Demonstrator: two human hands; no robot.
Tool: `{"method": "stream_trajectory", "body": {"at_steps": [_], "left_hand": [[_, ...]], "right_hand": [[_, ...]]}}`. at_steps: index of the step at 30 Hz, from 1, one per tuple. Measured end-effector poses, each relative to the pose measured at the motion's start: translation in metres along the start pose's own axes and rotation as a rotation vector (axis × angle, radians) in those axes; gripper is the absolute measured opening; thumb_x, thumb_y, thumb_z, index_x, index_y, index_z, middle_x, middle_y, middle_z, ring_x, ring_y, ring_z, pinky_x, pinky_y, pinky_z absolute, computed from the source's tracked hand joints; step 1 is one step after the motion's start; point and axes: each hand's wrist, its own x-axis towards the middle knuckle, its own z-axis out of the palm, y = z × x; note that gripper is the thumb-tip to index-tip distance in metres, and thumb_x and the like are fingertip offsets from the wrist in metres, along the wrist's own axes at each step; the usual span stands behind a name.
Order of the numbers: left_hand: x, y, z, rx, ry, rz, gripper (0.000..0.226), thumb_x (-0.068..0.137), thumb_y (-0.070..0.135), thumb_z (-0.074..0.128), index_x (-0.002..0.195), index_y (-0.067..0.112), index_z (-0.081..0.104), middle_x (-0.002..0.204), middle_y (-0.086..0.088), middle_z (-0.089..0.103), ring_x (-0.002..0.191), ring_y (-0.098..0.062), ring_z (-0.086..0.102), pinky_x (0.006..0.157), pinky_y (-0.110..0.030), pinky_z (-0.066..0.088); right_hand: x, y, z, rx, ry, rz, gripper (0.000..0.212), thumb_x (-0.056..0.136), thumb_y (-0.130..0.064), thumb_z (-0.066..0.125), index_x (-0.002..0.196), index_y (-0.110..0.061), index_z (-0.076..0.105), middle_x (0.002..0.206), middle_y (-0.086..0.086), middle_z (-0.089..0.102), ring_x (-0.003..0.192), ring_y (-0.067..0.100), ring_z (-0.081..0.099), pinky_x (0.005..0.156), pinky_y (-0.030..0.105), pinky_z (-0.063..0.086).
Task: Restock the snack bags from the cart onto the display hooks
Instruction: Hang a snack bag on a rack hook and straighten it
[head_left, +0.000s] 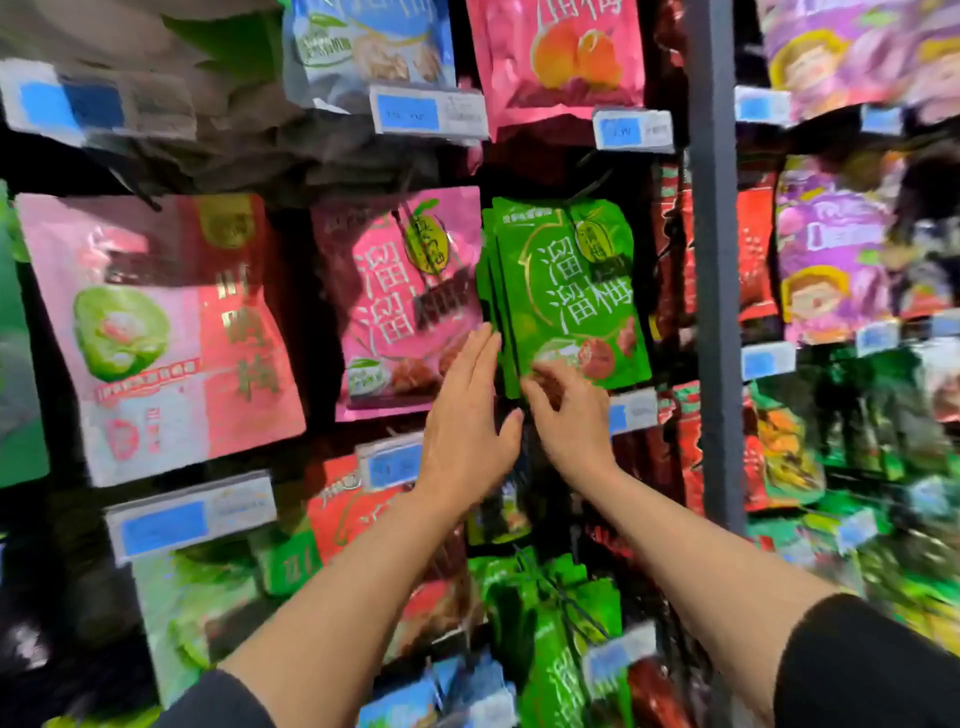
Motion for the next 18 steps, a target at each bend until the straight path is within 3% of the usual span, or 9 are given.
{"method": "stream_trajectory", "body": {"at_steps": [4, 8, 12, 18], "left_hand": [[-0.06, 0.05, 0.061, -0.281, -0.044, -0.097, 0.065, 0.075, 0.007, 0.053, 0.139, 0.001, 0.043, 0.146, -0.013, 0.043, 0.138, -0.022, 0.036, 0.117, -0.024, 0.019], [-0.124, 0.104, 0.118, -0.453, -0.082, -0.192, 0.057, 0.078, 0.004, 0.054, 0.134, -0.001, 0.048, 0.138, -0.016, 0.05, 0.13, -0.028, 0.044, 0.113, -0.034, 0.028], [-0.204, 0.168, 0.174, -0.575, -0.41, -0.305, 0.053, 0.082, 0.005, 0.055, 0.134, -0.001, 0.046, 0.133, -0.018, 0.05, 0.126, -0.034, 0.046, 0.108, -0.039, 0.033], [-0.308, 0.237, 0.254, -0.586, -0.965, -0.432, 0.056, 0.081, -0.001, 0.063, 0.134, -0.004, 0.045, 0.134, -0.022, 0.048, 0.128, -0.035, 0.043, 0.106, -0.036, 0.03]], "right_hand": [[-0.051, 0.024, -0.053, -0.153, 0.05, -0.074, 0.018, 0.089, -0.014, 0.06, 0.101, -0.007, 0.072, 0.095, 0.01, 0.074, 0.084, 0.02, 0.066, 0.079, 0.029, 0.045], [-0.109, 0.082, -0.131, -0.311, 0.068, 0.14, 0.023, 0.087, -0.023, 0.059, 0.095, -0.006, 0.073, 0.091, 0.009, 0.074, 0.084, 0.026, 0.07, 0.078, 0.037, 0.053], [-0.193, 0.149, -0.228, -0.51, 0.043, 0.493, 0.018, 0.09, -0.018, 0.064, 0.095, -0.004, 0.073, 0.093, 0.013, 0.074, 0.09, 0.027, 0.069, 0.082, 0.038, 0.051], [-0.327, 0.226, -0.355, -0.765, -0.025, 0.994, 0.02, 0.091, -0.017, 0.061, 0.093, -0.001, 0.073, 0.096, 0.022, 0.071, 0.095, 0.036, 0.065, 0.075, 0.036, 0.043]]}}
